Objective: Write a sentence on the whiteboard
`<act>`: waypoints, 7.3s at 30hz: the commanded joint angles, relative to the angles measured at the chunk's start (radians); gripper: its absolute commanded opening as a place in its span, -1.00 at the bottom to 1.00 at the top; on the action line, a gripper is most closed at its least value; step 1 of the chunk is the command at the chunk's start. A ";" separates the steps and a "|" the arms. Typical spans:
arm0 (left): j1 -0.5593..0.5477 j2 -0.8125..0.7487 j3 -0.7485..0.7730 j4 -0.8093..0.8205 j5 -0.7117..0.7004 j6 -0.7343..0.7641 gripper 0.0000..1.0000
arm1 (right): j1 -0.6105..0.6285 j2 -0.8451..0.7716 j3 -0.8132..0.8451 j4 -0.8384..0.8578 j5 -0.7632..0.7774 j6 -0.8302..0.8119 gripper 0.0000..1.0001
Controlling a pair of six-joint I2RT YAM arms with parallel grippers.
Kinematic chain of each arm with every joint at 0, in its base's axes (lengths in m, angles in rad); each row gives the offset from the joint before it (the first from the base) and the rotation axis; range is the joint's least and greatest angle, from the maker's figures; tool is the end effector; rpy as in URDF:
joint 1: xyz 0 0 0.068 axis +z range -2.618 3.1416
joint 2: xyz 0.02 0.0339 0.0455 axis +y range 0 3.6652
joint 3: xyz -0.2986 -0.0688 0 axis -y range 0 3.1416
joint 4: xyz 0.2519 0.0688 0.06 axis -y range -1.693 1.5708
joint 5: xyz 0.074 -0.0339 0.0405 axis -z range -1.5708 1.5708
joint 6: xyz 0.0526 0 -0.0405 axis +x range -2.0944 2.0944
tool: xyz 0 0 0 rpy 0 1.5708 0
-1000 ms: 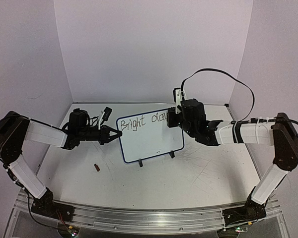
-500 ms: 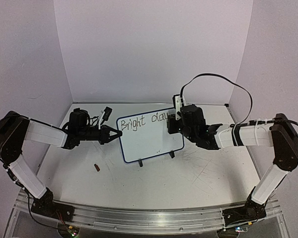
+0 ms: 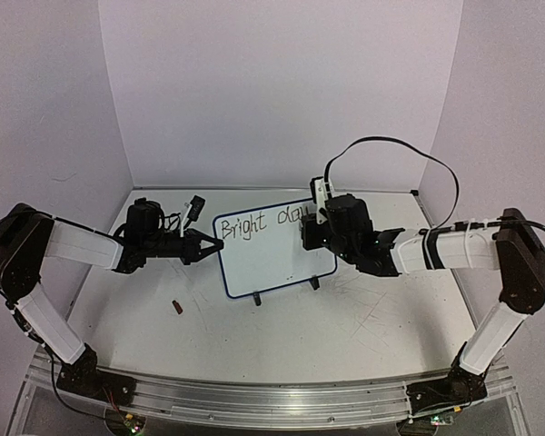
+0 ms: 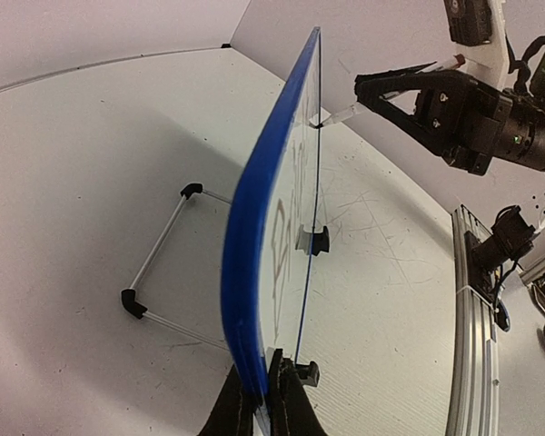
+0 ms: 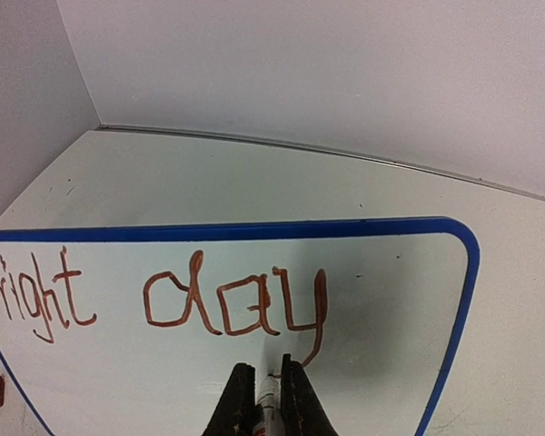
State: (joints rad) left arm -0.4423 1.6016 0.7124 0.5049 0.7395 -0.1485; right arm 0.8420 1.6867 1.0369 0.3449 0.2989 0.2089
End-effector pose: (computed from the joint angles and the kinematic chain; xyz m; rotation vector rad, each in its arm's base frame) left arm 0.2913 -0.1772 0.2118 0.7877 1.8500 -1.1032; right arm 0.2846 0.2955 0.2682 -0.3867 1.8457 0.4456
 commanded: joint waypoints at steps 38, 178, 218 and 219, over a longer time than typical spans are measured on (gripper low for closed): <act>0.007 -0.017 0.025 -0.003 -0.084 0.087 -1.00 | -0.094 -0.037 0.067 0.086 0.012 -0.036 -1.00; -0.026 -0.055 0.010 -0.007 -0.252 0.042 -1.00 | 0.200 0.044 0.219 -0.087 -0.189 -0.086 -1.00; -0.026 -0.061 0.002 -0.009 -0.265 0.057 -1.00 | 0.267 0.266 0.318 -0.034 0.110 -0.129 -1.00; -0.026 -0.061 0.002 -0.009 -0.265 0.058 -1.00 | 0.267 0.270 0.320 -0.031 0.113 -0.130 -1.00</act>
State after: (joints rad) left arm -0.4866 1.5547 0.7113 0.4782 0.6086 -0.1383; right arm 1.1069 1.9375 1.3157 0.2764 0.3588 0.0789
